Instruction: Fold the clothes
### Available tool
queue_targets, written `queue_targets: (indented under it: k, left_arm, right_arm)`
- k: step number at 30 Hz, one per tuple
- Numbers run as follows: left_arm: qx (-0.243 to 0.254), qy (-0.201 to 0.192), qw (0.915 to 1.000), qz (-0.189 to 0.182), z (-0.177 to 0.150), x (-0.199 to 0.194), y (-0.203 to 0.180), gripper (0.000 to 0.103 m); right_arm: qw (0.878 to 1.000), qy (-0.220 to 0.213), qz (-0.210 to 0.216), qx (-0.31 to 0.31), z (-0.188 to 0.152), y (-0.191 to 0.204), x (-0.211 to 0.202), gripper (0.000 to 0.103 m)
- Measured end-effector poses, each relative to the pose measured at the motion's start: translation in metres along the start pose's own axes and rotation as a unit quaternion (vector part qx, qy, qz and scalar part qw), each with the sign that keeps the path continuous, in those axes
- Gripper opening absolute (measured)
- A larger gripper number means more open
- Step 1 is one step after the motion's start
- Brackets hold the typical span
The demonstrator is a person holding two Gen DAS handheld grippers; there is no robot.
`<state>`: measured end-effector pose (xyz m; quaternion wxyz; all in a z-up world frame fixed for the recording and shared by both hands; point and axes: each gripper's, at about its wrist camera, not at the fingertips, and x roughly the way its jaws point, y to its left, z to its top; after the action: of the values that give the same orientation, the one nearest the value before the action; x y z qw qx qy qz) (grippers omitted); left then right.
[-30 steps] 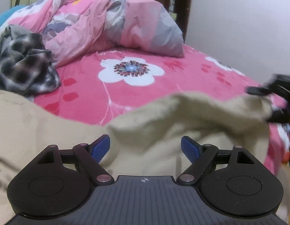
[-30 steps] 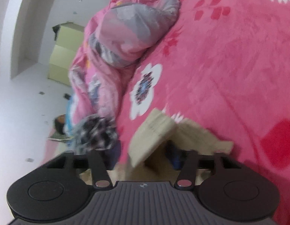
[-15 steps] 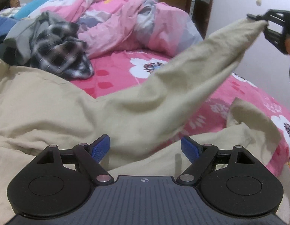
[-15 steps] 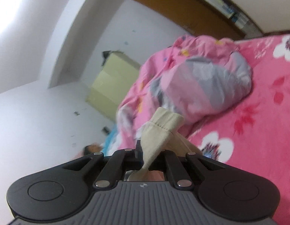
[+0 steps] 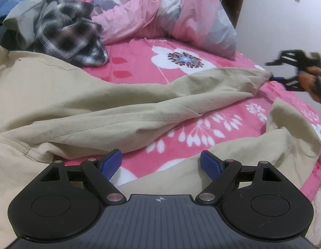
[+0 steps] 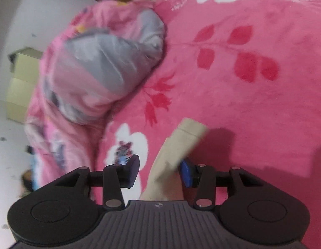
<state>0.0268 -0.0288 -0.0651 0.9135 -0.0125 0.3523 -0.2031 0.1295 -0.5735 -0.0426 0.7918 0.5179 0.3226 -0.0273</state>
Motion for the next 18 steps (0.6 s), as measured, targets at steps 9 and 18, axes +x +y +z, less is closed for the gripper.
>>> queue_targets:
  k: [9,18]
  left_arm:
    - [-0.004,-0.006,1.0000,-0.001,0.002,-0.007,-0.005,0.084]
    - [0.032,-0.001,0.9994,-0.009,-0.013,-0.035,-0.025,0.084]
  right_arm:
    - [0.989,0.009,-0.030,-0.144,-0.074,-0.034,-0.124,0.067]
    - [0.977,0.116,0.019,-0.178,-0.139,-0.042,-0.090,0.005]
